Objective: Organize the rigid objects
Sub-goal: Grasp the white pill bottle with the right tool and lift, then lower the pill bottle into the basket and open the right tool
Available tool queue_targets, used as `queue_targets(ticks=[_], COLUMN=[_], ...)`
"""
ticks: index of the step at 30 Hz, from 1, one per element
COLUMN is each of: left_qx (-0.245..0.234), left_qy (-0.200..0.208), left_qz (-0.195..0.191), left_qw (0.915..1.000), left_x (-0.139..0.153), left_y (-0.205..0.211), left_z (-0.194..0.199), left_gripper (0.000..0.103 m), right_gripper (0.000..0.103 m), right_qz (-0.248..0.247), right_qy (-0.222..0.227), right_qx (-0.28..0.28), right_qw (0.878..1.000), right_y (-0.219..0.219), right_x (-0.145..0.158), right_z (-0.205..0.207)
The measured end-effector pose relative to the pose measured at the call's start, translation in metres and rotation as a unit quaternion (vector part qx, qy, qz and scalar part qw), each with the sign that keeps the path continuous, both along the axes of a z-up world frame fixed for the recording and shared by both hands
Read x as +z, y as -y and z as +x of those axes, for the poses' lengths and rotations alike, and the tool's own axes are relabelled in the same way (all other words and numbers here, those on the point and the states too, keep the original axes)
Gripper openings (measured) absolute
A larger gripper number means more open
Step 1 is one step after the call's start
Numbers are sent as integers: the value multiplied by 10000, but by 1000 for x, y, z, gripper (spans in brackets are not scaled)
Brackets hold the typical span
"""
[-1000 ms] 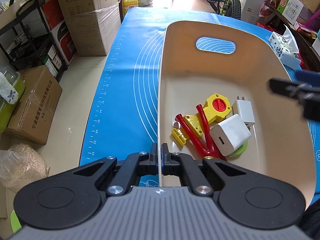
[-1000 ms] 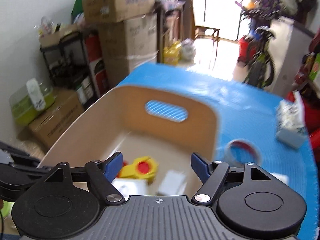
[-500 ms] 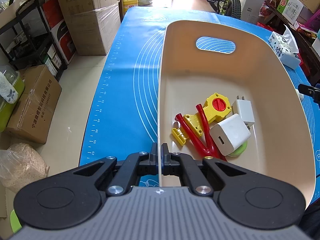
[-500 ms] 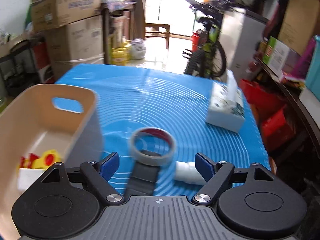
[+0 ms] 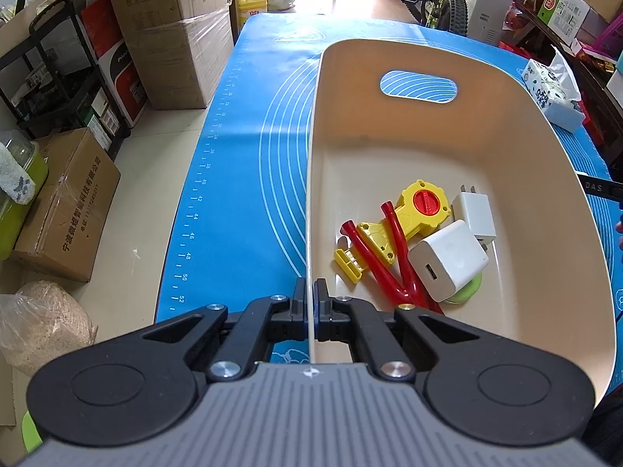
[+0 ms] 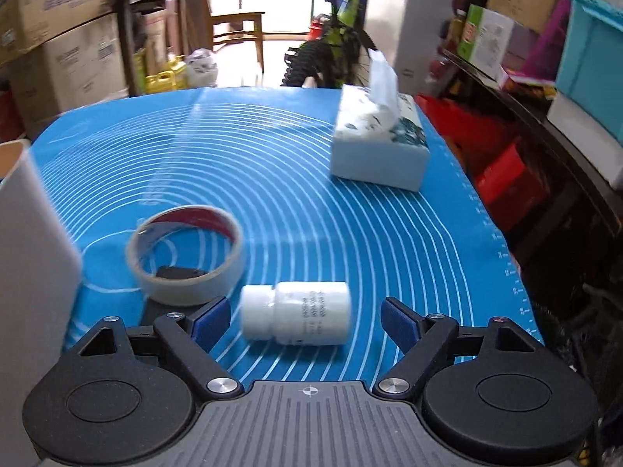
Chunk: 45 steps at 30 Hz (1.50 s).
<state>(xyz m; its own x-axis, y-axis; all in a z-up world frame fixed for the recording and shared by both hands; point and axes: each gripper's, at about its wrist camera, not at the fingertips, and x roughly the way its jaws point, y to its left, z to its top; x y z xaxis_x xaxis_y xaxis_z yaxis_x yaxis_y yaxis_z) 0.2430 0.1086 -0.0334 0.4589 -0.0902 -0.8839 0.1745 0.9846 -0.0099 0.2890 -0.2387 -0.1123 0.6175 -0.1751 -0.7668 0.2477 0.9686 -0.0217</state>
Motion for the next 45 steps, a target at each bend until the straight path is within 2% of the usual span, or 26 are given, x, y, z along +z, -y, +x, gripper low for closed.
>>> queue_targets(ticks=[5, 10, 16, 21, 25, 36, 41, 45], left_qx=[-5, -7, -8, 3, 6, 7, 7, 11], left_qy=[-3, -4, -4, -11, -12, -14, -16, -15], left_qz=[15, 23, 24, 4, 13, 19, 10, 9], left_qw=[10000, 10000, 10000, 10000, 10000, 10000, 10000, 10000], left_x=[0, 0, 0, 1, 1, 1, 1, 1], left_y=[1, 2, 3, 2, 2, 2, 0, 0], left_z=[0, 0, 0, 1, 0, 1, 1, 1], left_gripper=[4, 4, 4, 4, 4, 4, 4, 4], right_gripper=[80, 64, 64, 64, 64, 64, 64, 64], right_qz=[-130, -117, -220, -363, -244, -218, -3, 86], right_qy=[-110, -119, -23, 173, 466, 1359, 1362, 1270], right_qx=[103, 146, 187, 242, 365, 1380, 1908, 2311], right_qw=[9998, 9998, 9996, 9989, 9979, 9808, 9721, 9646], right_y=[-3, -8, -13, -19, -25, -80, -118, -153], right_x=[-10, -11, -2, 22, 52, 136, 148, 143], right_z=[7, 10, 2, -9, -19, -40, -43, -44])
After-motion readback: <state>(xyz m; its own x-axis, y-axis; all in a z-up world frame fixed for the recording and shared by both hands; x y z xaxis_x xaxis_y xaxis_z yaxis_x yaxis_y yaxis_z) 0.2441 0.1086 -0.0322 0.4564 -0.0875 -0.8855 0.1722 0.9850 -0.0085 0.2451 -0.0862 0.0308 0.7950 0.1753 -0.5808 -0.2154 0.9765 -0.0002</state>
